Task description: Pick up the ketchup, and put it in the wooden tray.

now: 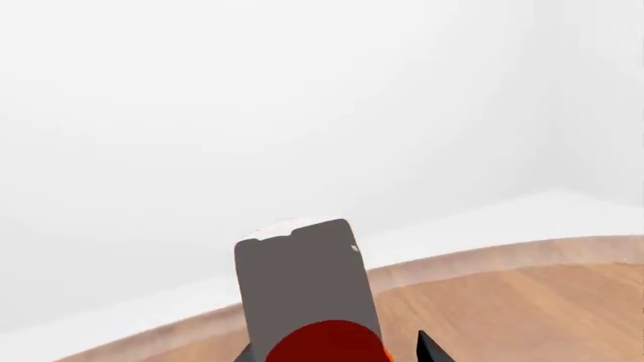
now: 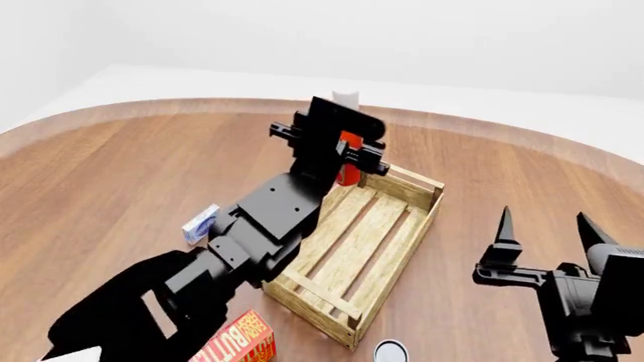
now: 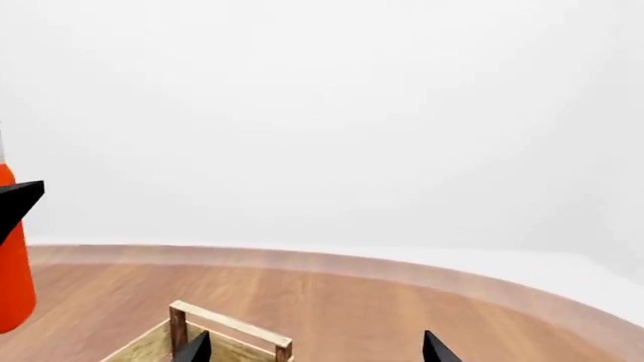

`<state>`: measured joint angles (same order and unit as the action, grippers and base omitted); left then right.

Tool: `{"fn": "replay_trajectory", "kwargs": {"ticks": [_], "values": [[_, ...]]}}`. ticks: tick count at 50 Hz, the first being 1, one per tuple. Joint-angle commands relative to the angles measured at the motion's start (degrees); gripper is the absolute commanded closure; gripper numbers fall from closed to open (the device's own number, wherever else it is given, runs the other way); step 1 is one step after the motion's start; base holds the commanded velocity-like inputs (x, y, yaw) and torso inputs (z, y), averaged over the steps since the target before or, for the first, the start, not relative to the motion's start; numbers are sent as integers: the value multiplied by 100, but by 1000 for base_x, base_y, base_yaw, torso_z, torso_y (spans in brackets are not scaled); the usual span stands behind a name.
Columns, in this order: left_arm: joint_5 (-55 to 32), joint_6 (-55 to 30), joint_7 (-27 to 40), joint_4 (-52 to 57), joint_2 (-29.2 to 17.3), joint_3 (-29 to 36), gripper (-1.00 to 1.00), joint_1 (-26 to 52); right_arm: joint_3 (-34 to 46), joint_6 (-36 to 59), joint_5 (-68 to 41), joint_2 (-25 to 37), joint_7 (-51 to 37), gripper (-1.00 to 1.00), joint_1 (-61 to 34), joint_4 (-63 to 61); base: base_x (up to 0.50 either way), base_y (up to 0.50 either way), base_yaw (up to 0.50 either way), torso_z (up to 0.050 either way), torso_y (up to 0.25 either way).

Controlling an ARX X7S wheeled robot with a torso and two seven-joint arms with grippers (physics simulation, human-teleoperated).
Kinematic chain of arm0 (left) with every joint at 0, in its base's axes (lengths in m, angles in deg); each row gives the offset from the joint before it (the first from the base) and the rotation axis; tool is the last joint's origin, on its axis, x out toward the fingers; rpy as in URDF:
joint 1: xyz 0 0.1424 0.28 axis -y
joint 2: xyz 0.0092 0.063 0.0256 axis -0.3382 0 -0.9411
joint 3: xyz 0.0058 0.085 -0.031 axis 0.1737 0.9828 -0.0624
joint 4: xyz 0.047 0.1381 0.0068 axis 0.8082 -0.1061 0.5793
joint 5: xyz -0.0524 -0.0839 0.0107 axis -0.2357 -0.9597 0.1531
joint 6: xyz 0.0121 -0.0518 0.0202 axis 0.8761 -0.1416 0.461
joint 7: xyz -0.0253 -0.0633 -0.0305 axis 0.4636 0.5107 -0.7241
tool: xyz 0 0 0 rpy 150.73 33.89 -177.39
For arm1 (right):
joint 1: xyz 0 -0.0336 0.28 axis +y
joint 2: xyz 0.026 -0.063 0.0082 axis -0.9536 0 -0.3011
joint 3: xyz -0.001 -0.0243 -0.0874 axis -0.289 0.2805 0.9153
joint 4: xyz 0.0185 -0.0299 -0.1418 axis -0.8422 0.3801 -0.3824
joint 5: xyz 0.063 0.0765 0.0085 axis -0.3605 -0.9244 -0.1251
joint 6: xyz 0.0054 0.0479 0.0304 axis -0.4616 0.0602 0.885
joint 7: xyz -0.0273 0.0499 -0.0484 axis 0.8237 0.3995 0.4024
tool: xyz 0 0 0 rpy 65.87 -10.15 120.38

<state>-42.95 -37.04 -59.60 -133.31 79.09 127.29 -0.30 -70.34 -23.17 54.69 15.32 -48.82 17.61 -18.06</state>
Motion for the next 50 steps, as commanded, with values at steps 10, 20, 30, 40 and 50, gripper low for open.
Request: {"fn": "replay_trajectory", "kwargs": {"ticks": [10,20,30,40,50], "values": [[-1519,303,330,-221,27,1602,100,620,-596,-307,-137,29,-98,-100,551,-133,0,0,0,0,0],[-1720,210,344,-92,27,1619,100,678,-621,-242,-143,3,-222,-100,524,-131,0,0,0,0,1],[-1818,187,293,80,27,1632,100,637,-648,-166,-159,-21,-350,-100,515,-150,0,0,0,0,0],[-1779,369,290,135,27,1635,100,591,-677,-117,-168,-54,-470,-100,508,-163,0,0,0,0,-42],[-1584,657,380,129,27,1623,100,502,-704,-63,-212,-74,-553,-100,501,-173,0,0,0,0,-114]]}}
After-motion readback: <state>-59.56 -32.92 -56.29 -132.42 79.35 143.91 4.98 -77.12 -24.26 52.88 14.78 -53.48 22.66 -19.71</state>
